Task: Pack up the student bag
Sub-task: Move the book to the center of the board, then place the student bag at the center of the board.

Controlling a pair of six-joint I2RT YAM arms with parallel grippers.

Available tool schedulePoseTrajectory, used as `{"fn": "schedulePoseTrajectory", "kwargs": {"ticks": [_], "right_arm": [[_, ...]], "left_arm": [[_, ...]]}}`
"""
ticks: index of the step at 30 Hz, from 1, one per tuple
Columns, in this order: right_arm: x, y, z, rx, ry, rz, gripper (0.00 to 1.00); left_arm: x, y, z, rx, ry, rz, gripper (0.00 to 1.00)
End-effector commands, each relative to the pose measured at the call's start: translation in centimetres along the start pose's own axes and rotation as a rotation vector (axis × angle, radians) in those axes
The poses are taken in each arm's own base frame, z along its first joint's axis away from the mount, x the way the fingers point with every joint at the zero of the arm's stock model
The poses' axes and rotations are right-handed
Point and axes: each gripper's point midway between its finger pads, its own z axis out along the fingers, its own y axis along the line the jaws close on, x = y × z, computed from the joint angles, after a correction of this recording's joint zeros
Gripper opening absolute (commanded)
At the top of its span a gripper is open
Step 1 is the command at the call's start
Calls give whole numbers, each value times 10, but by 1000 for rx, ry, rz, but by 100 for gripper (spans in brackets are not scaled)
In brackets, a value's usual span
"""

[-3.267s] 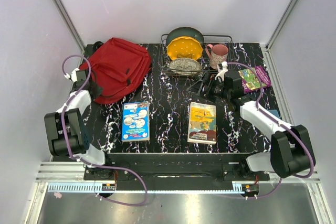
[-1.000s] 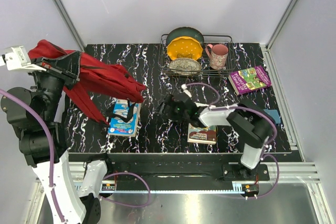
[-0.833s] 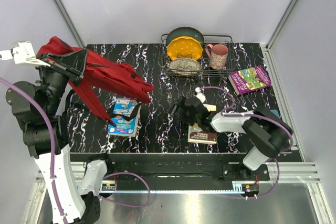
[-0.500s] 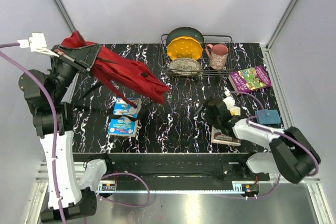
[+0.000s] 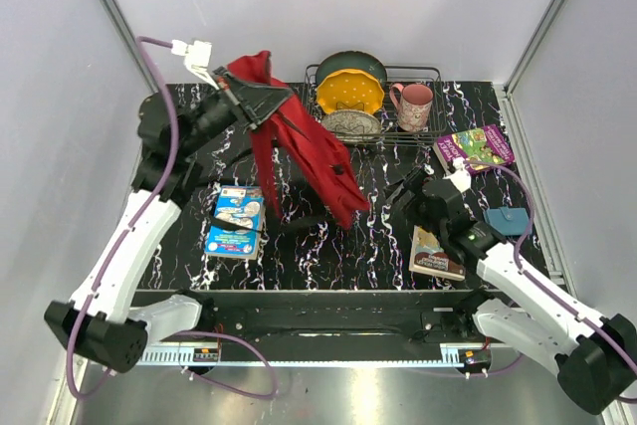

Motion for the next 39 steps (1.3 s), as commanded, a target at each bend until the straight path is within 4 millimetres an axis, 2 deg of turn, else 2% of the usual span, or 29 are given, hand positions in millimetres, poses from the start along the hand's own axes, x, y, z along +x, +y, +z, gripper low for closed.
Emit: {"fn": "schedulePoseTrajectory", "kwargs": {"ticks": [1,3,4,5,7,8,10,12,13,16,18,19,21,22,23,24,25,26,27,28,29,30,31,32,33,34,36,37,39], "right_arm": [[-17,6,-14,10,-36,15,100],[-20,8,-20,0,-46,29,100],[-23,8,-22,2,-55,47,100],[-28,5,-23,18,-84,57,100],[-38,2,-32,23,-125,74,100],[-46,-1,-35,38,-163,71,100],[-59,-3,-48,54,-212,77,100],[-76,-20,-61,135,-295,74,100],[-85,-22,-68,152,-329,78,100],[-103,-36,-86,213,-420,70,100],[-107,-37,-93,202,-440,70,100],[-107,-38,-94,197,-440,68,100],[-104,-36,-95,176,-426,75,100],[-102,-36,-94,172,-417,74,100],[-99,-34,-93,159,-398,74,100],[-96,-33,-91,156,-386,68,100],[-93,-32,-88,151,-373,59,100],[-87,-29,-85,134,-341,51,100],[-84,-23,-81,113,-323,47,100],[-78,-22,-76,104,-299,25,100],[-70,-10,-72,45,-254,20,100],[-63,-6,-66,30,-218,8,100],[-50,-2,-62,1,-157,4,100],[-44,2,-59,-18,-128,10,100],[-37,5,-53,-28,-96,11,99],[-24,8,-50,-52,-39,15,100],[-14,15,-45,-83,6,26,100],[-5,16,-45,-101,47,29,100],[-1,21,-46,-133,71,36,100]], "left_arm": [[-61,-65,10,208,-220,224,0],[-59,-53,15,185,-245,200,0],[-59,-56,19,203,-251,188,0],[-70,-62,33,223,-247,173,0],[-76,-82,50,281,-191,173,0],[-91,-91,64,282,-182,159,0],[-92,-111,78,324,-165,119,0],[-97,-130,90,364,-173,88,0],[-86,-141,96,381,-146,64,0],[-72,-146,108,367,-138,65,0],[-53,-130,112,322,-123,47,0],[-33,-114,116,307,-105,29,0],[-24,-111,105,306,-108,1,0],[1,-90,104,264,-74,-21,0],[-3,-91,91,249,-101,-5,0],[4,-85,84,228,-103,1,0],[33,-59,78,160,-64,-14,0],[23,-58,60,121,-117,18,0],[29,-51,51,91,-121,31,0],[54,-30,41,37,-87,34,0],[44,-32,25,17,-133,66,0],[49,-26,17,-9,-137,74,0],[70,-10,8,-50,-103,73,0],[66,-8,-4,-70,-130,89,0],[74,1,-9,-103,-125,89,0],[97,21,-18,-160,-87,80,0],[106,37,-35,-234,-92,76,0],[132,57,-45,-295,-41,68,0],[140,71,-63,-362,-51,52,0]]}}
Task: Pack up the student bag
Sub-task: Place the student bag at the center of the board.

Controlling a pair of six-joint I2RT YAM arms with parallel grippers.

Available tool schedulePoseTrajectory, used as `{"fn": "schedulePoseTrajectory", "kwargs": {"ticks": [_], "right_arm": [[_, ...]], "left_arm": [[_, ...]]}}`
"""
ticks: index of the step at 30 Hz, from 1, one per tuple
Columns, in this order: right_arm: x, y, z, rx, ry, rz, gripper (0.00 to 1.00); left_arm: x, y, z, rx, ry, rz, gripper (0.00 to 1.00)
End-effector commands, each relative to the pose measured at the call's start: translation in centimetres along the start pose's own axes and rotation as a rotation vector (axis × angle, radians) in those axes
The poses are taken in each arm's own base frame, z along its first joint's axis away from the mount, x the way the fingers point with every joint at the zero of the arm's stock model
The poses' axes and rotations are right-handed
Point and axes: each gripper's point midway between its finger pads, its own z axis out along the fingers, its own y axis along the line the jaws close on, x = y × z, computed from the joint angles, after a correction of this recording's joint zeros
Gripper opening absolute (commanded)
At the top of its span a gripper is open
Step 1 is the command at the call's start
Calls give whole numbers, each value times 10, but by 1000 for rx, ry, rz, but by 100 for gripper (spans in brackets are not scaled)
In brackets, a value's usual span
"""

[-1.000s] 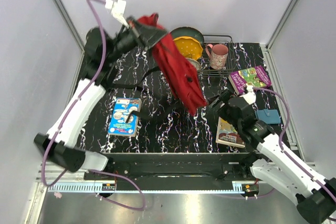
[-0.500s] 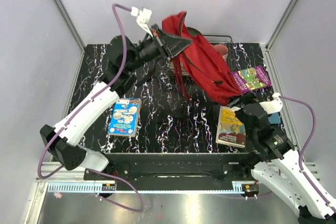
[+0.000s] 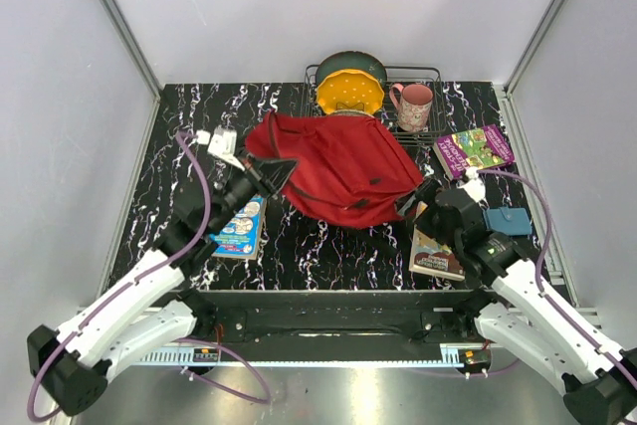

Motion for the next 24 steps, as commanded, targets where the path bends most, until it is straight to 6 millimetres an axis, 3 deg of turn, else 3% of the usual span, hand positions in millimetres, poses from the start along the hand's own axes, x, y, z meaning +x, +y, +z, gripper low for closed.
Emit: {"fn": "schedulePoseTrajectory", "kwargs": {"ticks": [1,3,4,6,7,12,16,24], "right_arm": [[15,40,-5,-196,100,46,100],[18,42,-9,-215,117,46,100],[23,42,-12,-227,146,53,100],[32,42,-15,-241,189,68,100],[44,41,-17,-248,251,97,100],[84,20,-14,-207,397,191,100],[102,4,-7,-186,436,269,100],[118,-9,21,-173,424,265,100]], "left_arm": [[30,56,-23,-203,-22,6,0],[43,64,-35,-227,-11,-21,0],[62,75,-45,-254,27,-38,0],[82,87,-54,-294,45,-124,0],[105,101,-64,-332,76,-163,0],[156,135,-93,-481,157,-287,0],[168,158,-116,-671,197,-333,0],[188,161,-139,-777,348,-335,0]]}}
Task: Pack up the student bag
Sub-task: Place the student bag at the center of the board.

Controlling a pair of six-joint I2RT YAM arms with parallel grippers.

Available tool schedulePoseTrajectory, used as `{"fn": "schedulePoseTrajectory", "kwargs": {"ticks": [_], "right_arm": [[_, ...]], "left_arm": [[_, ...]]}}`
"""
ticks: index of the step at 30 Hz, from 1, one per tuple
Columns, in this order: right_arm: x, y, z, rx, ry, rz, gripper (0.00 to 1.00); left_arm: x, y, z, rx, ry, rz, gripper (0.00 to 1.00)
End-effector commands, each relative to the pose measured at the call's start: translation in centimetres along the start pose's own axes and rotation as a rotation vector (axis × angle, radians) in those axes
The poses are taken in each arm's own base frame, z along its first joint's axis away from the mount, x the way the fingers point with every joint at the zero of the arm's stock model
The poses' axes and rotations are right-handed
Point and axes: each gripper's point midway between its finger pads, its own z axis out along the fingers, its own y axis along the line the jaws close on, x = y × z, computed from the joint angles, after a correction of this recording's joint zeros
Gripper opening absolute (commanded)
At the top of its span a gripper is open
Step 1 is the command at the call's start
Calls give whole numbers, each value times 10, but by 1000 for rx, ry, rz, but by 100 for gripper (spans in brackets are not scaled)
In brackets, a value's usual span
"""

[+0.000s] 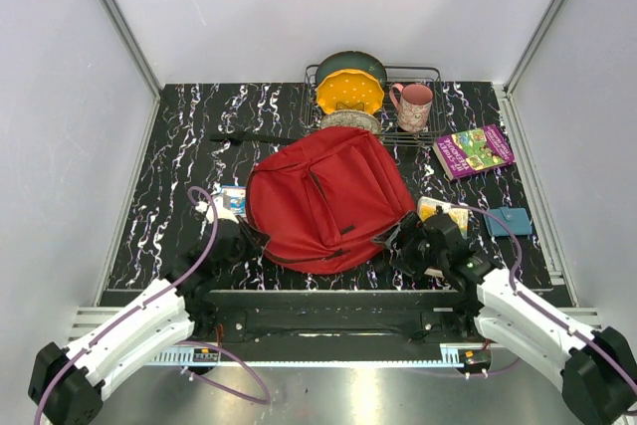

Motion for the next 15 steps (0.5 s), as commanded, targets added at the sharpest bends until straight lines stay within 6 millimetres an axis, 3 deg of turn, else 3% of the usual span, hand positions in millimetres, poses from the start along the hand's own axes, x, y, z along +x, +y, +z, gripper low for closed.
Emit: {"fn": "schedulePoseTrajectory", "kwargs": {"ticks": [1,4,6,9,10,11,13,15], "right_arm": [[-11,28,10,-116,-41,-20,100],[-20,32,21,-122,-79,-36,100],[-23,39,30,-141,-81,-41,100],[-24,34,48,-92,-67,-53,97],[-24,31,53,-78,-62,-58,94],[-24,26,60,-64,-58,-57,89],[-23,22,65,-64,-58,-50,68],[-25,20,66,-72,-75,-46,55]], "left_arm": [[-2,7,-5,-59,4,3,0],[-10,4,-7,-50,-22,34,4],[-13,1,-10,-45,-27,50,18],[-15,0,-12,-54,-18,85,25],[-16,0,-13,-58,-15,102,31],[-18,-2,-15,-57,-13,109,44],[-24,-7,-22,-54,-19,122,53],[-33,-11,-32,-60,-33,123,74]]}}
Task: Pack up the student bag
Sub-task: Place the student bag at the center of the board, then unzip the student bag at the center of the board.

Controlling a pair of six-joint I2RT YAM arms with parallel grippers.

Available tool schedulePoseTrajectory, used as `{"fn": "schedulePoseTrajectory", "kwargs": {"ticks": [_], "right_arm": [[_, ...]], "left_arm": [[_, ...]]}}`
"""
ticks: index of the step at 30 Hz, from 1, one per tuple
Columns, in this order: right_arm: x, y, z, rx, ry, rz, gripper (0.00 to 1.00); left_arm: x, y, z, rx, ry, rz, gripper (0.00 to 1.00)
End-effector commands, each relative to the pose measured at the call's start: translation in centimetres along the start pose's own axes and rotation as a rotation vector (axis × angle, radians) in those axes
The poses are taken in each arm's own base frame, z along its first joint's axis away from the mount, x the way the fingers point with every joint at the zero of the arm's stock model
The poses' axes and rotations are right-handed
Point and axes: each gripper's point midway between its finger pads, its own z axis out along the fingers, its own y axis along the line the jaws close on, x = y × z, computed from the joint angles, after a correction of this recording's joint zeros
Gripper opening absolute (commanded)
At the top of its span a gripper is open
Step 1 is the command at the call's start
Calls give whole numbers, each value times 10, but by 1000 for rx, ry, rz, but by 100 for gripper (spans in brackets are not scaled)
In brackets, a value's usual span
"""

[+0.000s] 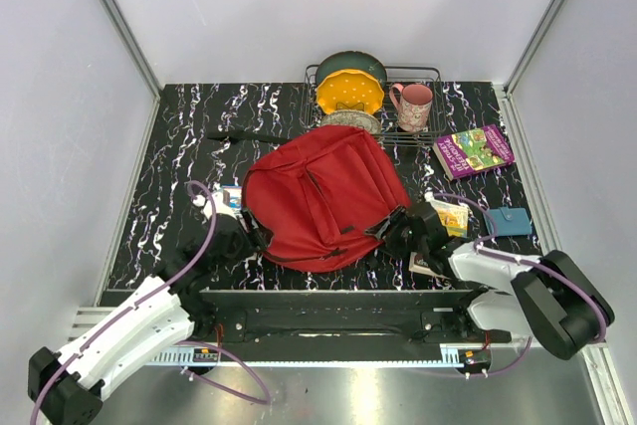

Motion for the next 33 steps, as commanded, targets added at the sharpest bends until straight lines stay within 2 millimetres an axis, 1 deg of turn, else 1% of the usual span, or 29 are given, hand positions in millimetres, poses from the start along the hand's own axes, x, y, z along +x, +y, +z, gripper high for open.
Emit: {"fn": "schedulePoseTrajectory", "kwargs": {"ticks": [1,2,3,4,5,6,7,8,9,11,12,13,14,15,16,17,18,19,20,21,22,23,24,25,26,27,29,30,33], "right_arm": [[-11,9,6,-64,-61,-26,46],[-13,13,3,-79,-72,-31,37],[-15,13,2,-82,-86,-37,28],[-16,14,0,-85,-94,-41,19],[-19,21,-5,-109,-112,-40,5],[-22,22,-7,-114,-131,-41,1],[-24,22,-9,-113,-142,-41,0],[-28,29,-15,-137,-161,-42,0],[-30,31,-17,-143,-173,-42,0],[-36,34,-22,-152,-209,-41,0],[-39,35,-23,-151,-226,-41,0],[-40,36,-24,-153,-231,-43,0],[-41,35,-24,-150,-234,-45,0],[-41,36,-23,-150,-234,-45,0],[-41,38,-23,-157,-231,-47,0],[-40,37,-22,-153,-225,-47,0],[-38,37,-21,-153,-215,-42,0],[-38,38,-20,-158,-212,-41,0],[-37,37,-19,-155,-207,-35,0],[-36,37,-18,-155,-202,-34,0],[-36,37,-18,-160,-202,-33,0],[-36,37,-18,-160,-201,-32,0],[-35,38,-18,-161,-199,-33,0],[-35,38,-19,-163,-196,-33,0],[-35,39,-20,-166,-197,-34,0],[-34,39,-20,-167,-194,-35,0],[-35,41,-23,-172,-200,-33,0],[-36,41,-24,-174,-204,-33,0],[-37,43,-28,-177,-213,-33,0]], "left_arm": [[-34,-15,-27,19,-88,25,79],[-39,-15,-32,16,-103,21,84],[-47,-18,-44,24,-127,16,97],[-54,-17,-50,18,-152,17,99],[-58,-17,-56,22,-168,16,99],[-67,-22,-67,45,-196,14,99],[-72,-24,-73,56,-206,38,99],[-75,-29,-78,76,-215,52,99],[-83,-40,-85,114,-227,68,99],[-77,-62,-87,207,-170,165,98],[-76,-74,-83,235,-142,193,97],[-67,-84,-80,279,-98,235,95],[-59,-94,-78,310,-69,269,95],[-52,-100,-70,308,-50,298,95],[-53,-99,-63,269,-79,327,95],[-36,-113,-67,306,-53,391,95],[-25,-117,-57,274,-29,447,95],[-24,-119,-51,228,-59,497,95],[-13,-136,-58,259,-51,546,95],[-1,-138,-46,218,-33,595,95],[2,-143,-43,205,-45,615,95],[6,-155,-43,230,-46,626,95],[15,-158,-34,213,-31,655,95],[19,-161,-30,215,-34,664,95],[22,-171,-26,240,-46,657,94],[30,-172,-18,231,-37,676,92],[39,-183,-11,262,-31,685,89],[42,-185,-8,267,-29,693,86],[52,-191,1,280,-12,722,82]]}}
